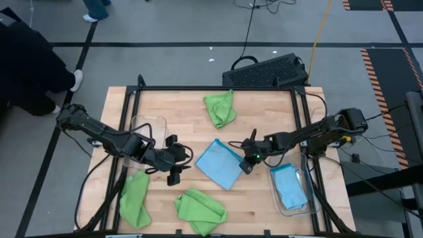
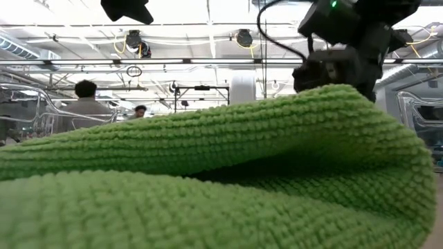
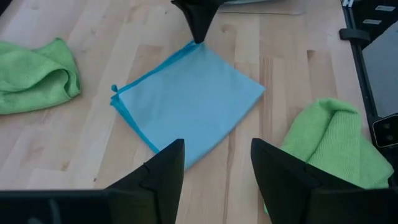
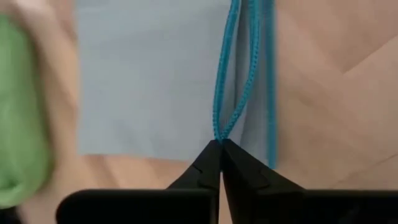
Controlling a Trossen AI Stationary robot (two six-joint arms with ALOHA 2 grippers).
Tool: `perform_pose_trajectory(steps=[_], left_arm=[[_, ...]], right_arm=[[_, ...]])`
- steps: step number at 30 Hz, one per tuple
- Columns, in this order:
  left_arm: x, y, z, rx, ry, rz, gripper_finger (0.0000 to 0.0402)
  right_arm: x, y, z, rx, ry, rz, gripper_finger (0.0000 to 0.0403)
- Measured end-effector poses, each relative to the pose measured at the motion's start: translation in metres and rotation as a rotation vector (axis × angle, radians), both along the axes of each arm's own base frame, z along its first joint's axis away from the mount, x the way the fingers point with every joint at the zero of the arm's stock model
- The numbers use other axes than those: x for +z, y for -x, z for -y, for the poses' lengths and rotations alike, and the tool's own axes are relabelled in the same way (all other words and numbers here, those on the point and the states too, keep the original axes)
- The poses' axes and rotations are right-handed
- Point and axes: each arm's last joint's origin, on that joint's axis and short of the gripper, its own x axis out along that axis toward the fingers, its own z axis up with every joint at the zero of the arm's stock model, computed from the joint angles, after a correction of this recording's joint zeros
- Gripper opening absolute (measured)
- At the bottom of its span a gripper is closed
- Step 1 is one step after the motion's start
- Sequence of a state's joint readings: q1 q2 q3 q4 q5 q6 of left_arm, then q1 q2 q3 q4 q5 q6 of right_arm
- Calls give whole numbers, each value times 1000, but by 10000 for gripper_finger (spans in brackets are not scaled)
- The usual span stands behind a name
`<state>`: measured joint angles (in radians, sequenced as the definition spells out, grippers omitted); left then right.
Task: Sort microfiber towel by color & place in baskets
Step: Fold the blue microfiber towel
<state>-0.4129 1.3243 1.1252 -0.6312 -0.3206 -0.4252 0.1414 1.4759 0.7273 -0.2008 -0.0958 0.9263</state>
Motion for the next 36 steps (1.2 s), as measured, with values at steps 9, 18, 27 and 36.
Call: perform_pose_trajectory(steps=[9,18,27,36], left_arm=[[1,-1,0,2,5,9,188],[5,-13,2,44,37,119,188],[-47,-49,6,-15,5,-56,188],[-82,-91,-3,-34,-30,-34,188]], right_arm=[[5,17,-4,-89,-49,-124,2],[3,19,-1,-144,2,-152,36],[11,27,4,-152,121,-148,99],[38,1,-10,-16,138,109,75]])
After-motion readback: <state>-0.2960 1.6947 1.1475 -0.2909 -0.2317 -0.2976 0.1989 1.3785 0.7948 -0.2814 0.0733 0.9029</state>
